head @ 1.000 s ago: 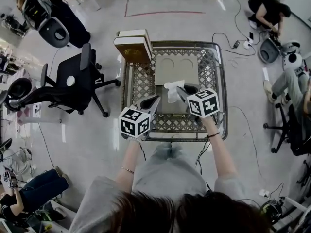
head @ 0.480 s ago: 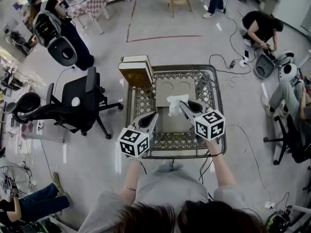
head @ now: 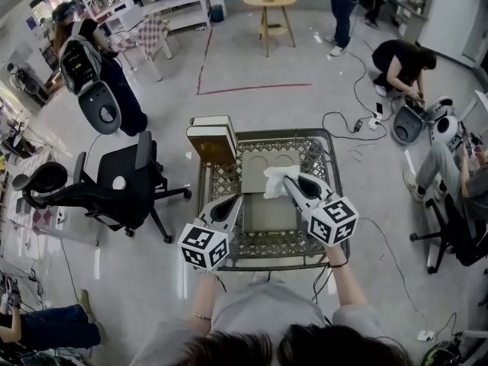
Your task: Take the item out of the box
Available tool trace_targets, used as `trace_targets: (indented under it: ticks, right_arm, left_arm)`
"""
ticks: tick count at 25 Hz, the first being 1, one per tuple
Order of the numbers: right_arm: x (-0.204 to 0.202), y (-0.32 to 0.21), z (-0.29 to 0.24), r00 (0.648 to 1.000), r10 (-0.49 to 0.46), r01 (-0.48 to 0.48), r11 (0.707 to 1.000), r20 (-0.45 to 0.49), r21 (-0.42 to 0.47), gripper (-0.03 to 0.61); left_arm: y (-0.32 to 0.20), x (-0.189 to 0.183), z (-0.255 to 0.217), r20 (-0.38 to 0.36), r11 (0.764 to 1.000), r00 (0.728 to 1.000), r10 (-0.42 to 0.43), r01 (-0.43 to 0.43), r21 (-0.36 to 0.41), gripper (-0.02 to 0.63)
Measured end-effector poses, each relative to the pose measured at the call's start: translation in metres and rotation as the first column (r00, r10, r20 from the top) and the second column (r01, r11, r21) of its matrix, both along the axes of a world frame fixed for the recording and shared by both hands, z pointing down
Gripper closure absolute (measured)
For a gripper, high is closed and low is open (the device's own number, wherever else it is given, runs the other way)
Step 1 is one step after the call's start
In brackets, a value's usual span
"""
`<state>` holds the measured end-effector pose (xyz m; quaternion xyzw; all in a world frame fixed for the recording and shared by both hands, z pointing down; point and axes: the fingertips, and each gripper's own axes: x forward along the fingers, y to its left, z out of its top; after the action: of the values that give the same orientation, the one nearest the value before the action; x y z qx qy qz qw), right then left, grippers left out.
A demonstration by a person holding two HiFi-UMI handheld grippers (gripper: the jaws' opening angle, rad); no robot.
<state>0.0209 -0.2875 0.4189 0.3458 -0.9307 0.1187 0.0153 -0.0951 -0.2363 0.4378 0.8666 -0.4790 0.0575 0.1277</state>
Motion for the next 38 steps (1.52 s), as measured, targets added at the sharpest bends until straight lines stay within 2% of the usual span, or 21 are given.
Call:
trace_targets:
  ticks: [14,25,38]
  right_arm:
    - [0.022,0.013,-0.067,0.999,0.036,-0.043,0.984,0.039,0.173,0.506]
    - [0.028,0.018,-0.095,0.997,0.066,-0.071,0.952,0.026,0.299,0.506]
    - [0.027,0.02,-0.097,0.997,0.081,-0.078,0.943,0.005,0.324,0.508]
  left_arm:
    - [-0.003,0.0,-0.079,-0.021,0.98,1.0,0.015,-0.011,0.199,0.597]
    - [-0.002,-0.008,-0.099,-0.022,0.96,1.0,0.006,0.001,0.281,0.597]
    - [0.001,-0.008,-0.11,-0.003,0.946,1.0,0.004,-0.002,0.324,0.597]
